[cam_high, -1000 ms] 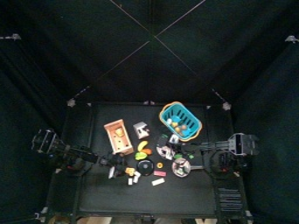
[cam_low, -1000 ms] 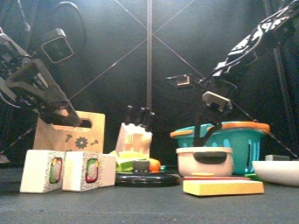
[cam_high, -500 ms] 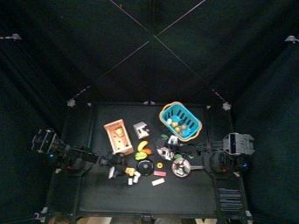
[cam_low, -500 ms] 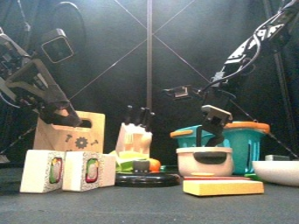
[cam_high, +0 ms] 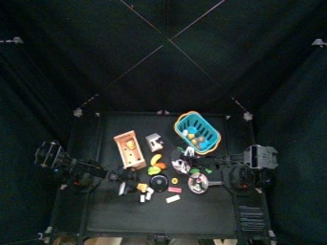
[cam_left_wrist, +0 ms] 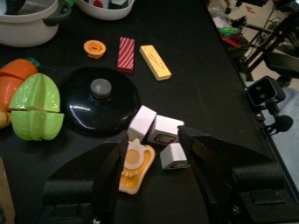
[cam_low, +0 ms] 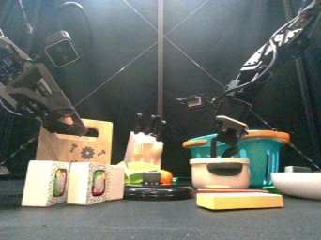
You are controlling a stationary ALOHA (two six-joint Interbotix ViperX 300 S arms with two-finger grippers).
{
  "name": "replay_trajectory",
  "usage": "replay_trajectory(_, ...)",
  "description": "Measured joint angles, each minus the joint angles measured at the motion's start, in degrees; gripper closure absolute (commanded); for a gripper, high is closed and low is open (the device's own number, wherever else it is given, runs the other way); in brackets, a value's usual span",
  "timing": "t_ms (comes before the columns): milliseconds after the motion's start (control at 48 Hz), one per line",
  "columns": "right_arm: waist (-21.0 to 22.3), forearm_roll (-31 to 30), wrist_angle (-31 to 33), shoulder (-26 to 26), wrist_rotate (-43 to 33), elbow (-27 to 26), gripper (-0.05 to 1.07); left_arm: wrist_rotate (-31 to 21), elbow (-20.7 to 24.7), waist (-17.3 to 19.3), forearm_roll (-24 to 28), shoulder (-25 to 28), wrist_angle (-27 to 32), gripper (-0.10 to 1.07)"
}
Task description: Grab rice
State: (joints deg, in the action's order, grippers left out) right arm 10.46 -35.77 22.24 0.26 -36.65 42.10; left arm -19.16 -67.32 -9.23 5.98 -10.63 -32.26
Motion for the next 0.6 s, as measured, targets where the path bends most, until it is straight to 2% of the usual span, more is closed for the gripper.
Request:
replay_trajectory(312, -0.18, 0.0, 1.85, -4.22, 0.0, 0.0, 0.48, 0.0, 0.0, 0.09, 0.0, -0.09, 0.0, 0.11)
replay_trajectory(604, -0.35, 0.0, 1.93, -4.57, -0.09, -0.09, 0.48, 0.0, 0.0, 0.0, 0.09, -0.09, 0.0, 0.11)
